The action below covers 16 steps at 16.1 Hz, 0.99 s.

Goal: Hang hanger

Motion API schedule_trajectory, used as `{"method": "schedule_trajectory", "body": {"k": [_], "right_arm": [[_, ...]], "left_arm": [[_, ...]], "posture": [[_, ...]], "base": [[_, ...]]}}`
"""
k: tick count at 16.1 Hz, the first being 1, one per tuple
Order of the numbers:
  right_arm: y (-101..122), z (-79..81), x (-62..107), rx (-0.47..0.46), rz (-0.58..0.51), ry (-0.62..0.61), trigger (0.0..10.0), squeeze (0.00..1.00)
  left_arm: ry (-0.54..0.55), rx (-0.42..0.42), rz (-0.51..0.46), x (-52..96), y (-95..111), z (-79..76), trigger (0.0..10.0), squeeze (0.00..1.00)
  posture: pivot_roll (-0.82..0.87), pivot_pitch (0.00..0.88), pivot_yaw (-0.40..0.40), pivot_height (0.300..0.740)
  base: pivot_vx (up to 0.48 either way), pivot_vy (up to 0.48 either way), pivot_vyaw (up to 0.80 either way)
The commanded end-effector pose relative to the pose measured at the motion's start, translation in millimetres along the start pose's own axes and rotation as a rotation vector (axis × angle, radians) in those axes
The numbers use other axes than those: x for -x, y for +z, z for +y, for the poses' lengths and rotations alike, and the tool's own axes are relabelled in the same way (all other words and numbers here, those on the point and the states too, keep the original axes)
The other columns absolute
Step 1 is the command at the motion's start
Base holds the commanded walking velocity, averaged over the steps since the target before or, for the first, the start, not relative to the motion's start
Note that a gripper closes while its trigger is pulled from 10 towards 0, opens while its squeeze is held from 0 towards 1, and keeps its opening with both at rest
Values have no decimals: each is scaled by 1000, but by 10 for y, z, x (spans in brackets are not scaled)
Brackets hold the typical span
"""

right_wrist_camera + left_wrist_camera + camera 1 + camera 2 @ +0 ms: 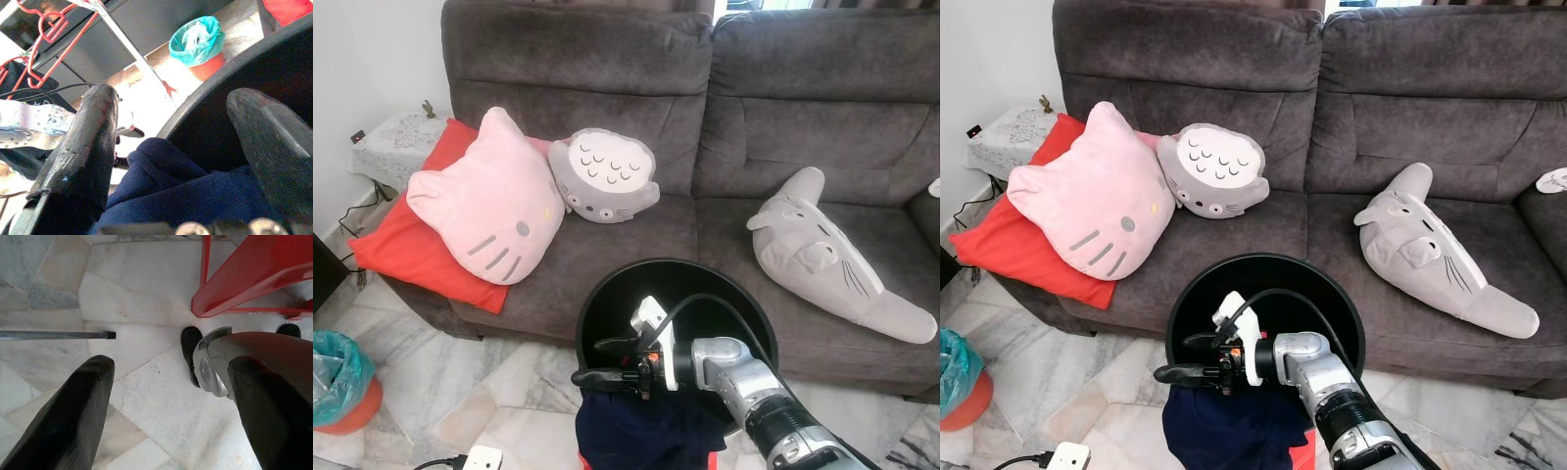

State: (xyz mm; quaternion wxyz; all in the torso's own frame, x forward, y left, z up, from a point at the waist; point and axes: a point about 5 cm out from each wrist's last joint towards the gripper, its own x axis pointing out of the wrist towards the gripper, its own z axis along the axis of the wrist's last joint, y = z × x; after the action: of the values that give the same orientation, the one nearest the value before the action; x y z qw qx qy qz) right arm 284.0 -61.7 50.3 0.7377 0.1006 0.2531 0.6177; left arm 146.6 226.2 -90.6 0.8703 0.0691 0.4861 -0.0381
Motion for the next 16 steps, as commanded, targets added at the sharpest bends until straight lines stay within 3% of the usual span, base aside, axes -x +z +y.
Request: {"method": "schedule_trajectory", "body": {"k": [1,3,8,11,16], "right_arm": [[103,23,1,17,-41,22,10000,0],[169,119,21,29,-87,101,10000,0],[49,288,85,68,-54,151,10000,0],[-179,327,173,183,93,41,10000,0],[-196,354,192,281,177,-26,10000,0]], "left_arm": [[4,9,28,12,-59,13,10000,0],[4,7,29,12,-58,13,10000,0],[2,9,28,8,-54,1,10000,0],[1,8,29,7,-53,-4,10000,0],[-4,6,28,5,-50,-11,10000,0]], "posture": [[-5,0,31,740],[-11,0,32,740],[-13,0,29,740],[-23,0,31,740],[-29,0,32,740]], "base": [[0,0,0],[0,0,0],[0,0,0],[0,0,0],[0,0,0]]}}
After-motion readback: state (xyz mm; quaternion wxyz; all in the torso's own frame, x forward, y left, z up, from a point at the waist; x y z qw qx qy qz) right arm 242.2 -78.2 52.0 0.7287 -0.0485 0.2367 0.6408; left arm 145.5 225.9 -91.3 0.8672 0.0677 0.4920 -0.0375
